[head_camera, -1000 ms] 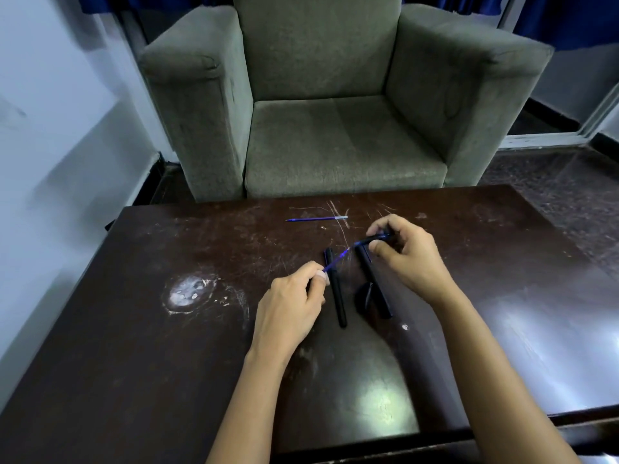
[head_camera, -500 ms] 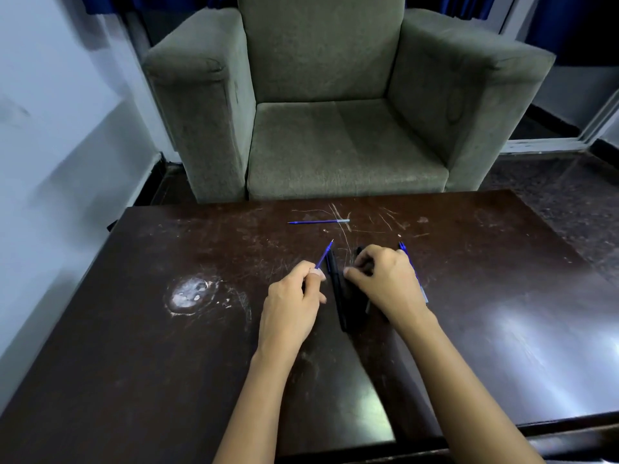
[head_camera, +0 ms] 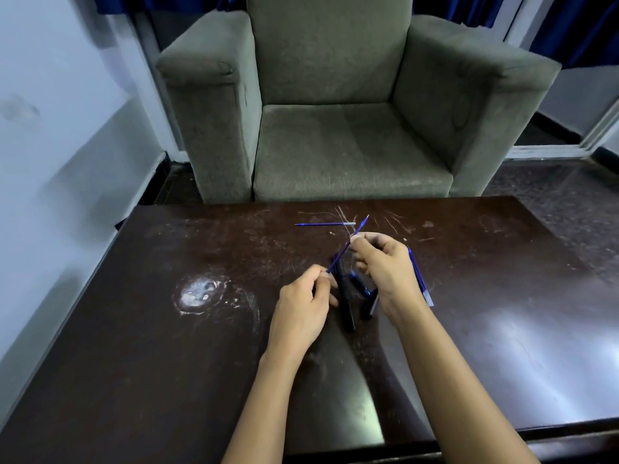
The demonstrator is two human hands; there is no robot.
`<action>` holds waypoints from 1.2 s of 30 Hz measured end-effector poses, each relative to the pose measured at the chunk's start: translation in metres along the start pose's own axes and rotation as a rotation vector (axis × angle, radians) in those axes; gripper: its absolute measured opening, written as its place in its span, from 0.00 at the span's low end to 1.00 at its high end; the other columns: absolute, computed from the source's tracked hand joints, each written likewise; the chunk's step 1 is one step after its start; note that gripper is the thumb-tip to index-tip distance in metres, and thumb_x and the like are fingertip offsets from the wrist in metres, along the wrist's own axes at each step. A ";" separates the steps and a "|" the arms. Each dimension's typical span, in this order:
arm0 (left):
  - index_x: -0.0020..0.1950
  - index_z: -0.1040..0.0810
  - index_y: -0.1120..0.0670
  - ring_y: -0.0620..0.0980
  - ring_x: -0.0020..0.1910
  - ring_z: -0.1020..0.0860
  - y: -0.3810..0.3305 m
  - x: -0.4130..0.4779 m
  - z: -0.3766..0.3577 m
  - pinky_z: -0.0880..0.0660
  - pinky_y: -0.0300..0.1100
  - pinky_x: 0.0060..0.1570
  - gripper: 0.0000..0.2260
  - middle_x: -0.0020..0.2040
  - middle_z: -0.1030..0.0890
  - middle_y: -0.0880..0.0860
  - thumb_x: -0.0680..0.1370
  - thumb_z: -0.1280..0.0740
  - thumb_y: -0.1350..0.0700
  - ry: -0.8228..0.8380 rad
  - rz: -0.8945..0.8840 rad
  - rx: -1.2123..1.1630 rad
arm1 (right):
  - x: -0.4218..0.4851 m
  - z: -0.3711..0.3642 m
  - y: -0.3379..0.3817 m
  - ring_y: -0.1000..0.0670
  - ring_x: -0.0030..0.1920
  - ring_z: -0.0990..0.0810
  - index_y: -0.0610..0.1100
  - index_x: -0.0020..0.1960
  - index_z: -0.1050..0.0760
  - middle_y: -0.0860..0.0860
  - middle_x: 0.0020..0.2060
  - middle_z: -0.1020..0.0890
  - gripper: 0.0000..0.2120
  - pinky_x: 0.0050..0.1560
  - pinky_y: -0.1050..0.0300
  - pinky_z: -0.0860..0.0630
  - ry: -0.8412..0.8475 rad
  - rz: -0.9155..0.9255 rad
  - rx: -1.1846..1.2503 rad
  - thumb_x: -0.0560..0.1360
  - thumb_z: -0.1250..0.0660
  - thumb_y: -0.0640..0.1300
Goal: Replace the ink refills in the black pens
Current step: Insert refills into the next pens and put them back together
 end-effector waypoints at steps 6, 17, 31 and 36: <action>0.44 0.26 0.50 0.47 0.40 0.20 0.003 0.001 0.000 0.23 0.52 0.46 0.10 0.37 0.18 0.47 0.81 0.44 0.51 -0.016 0.010 -0.019 | -0.009 -0.014 -0.005 0.52 0.34 0.20 0.43 0.44 0.19 0.45 0.38 0.17 0.05 0.36 0.64 0.22 0.236 -0.065 -0.001 0.73 0.31 0.34; 0.41 0.24 0.46 0.43 0.31 0.26 0.008 0.002 0.009 0.27 0.45 0.37 0.11 0.34 0.18 0.44 0.80 0.43 0.53 -0.104 0.025 -0.097 | 0.084 -0.026 0.020 0.42 0.52 0.19 0.46 0.51 0.17 0.44 0.49 0.15 0.10 0.52 0.55 0.23 0.117 0.382 -1.044 0.71 0.29 0.38; 0.43 0.24 0.46 0.44 0.34 0.23 0.009 0.004 0.006 0.26 0.44 0.38 0.11 0.35 0.18 0.44 0.80 0.44 0.53 -0.088 0.018 -0.033 | 0.133 -0.044 -0.009 0.42 0.63 0.26 0.45 0.62 0.23 0.42 0.59 0.22 0.20 0.60 0.48 0.26 0.231 0.399 -1.186 0.71 0.28 0.40; 0.43 0.24 0.47 0.44 0.33 0.24 0.009 0.004 0.005 0.27 0.44 0.36 0.11 0.35 0.18 0.44 0.80 0.44 0.54 -0.083 0.015 -0.034 | 0.140 -0.047 -0.011 0.42 0.57 0.20 0.46 0.58 0.20 0.44 0.57 0.18 0.14 0.59 0.47 0.24 0.314 0.396 -1.206 0.74 0.32 0.38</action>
Point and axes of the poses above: each hand's wrist, its own x-axis towards the middle knuckle, its own z-axis out of the back of the hand, y = z × x, the point moved 2 cm from there along x, towards the middle knuckle
